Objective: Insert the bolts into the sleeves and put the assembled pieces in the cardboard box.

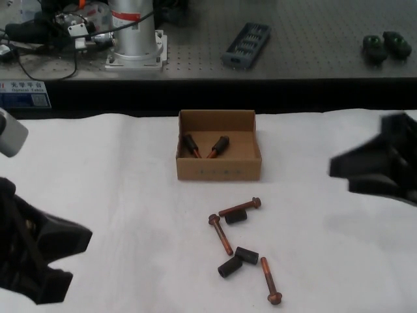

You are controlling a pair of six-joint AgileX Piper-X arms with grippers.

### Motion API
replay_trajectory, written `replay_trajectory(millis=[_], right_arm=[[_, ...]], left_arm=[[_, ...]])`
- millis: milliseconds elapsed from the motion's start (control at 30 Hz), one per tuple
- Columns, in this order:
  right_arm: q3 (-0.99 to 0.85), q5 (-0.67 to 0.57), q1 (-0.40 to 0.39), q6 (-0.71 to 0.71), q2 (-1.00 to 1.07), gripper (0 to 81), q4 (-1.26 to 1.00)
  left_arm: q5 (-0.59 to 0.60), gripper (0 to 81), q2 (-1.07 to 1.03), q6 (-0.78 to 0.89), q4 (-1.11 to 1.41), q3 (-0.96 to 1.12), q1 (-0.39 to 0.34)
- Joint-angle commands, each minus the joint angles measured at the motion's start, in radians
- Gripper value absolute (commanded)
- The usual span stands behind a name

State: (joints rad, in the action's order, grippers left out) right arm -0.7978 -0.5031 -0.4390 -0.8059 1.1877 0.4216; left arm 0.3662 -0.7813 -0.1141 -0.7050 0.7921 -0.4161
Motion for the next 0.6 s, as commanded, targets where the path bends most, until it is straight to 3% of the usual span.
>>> replay_trajectory(millis=[0, 200, 567], right_arm=[[-0.006, -0.008, 0.006, -0.016, -0.011, 32.1, -0.019], [-0.008, 0.165, -0.072, -0.206, 0.192, 31.4, -0.198], [-0.06, 0.172, -0.111, -0.578, 0.532, 31.4, -0.402]], left_arm=[[0.006, 0.7, 0.007, 0.009, 0.011, 0.0, 0.002], [0.006, 0.7, 0.007, 0.011, 0.027, 0.0, 0.002], [0.006, 0.7, 0.007, 0.011, 0.027, 0.0, 0.002]])
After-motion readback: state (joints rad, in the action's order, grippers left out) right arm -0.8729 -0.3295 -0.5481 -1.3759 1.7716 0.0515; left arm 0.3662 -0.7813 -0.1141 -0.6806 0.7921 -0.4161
